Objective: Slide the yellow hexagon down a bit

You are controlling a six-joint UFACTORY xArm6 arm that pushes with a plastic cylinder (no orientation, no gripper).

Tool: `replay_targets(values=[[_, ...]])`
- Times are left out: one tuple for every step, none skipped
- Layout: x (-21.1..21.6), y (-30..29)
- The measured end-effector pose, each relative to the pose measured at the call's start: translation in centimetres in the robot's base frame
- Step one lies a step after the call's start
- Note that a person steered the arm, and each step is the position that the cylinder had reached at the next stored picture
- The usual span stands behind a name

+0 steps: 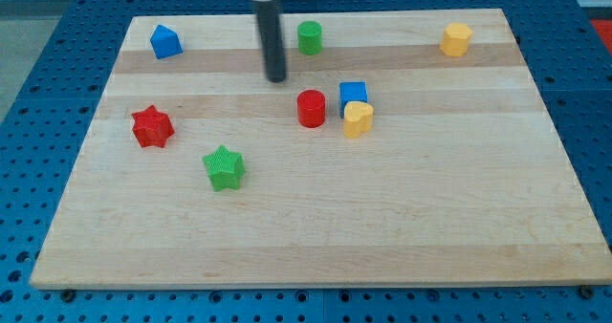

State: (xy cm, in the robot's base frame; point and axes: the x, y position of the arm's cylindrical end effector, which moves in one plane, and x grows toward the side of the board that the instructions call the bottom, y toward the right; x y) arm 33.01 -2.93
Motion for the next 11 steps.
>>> replay_targets(values=[[0.0,1.4],[0.9,4.3],[1.7,6.7],[1.7,6.7],[4.9,6.7],[8.7,6.7],[10.6,6.7],[12.1,6.7],[12.1,5.4],[12.1,0.9],[12.1,0.3]])
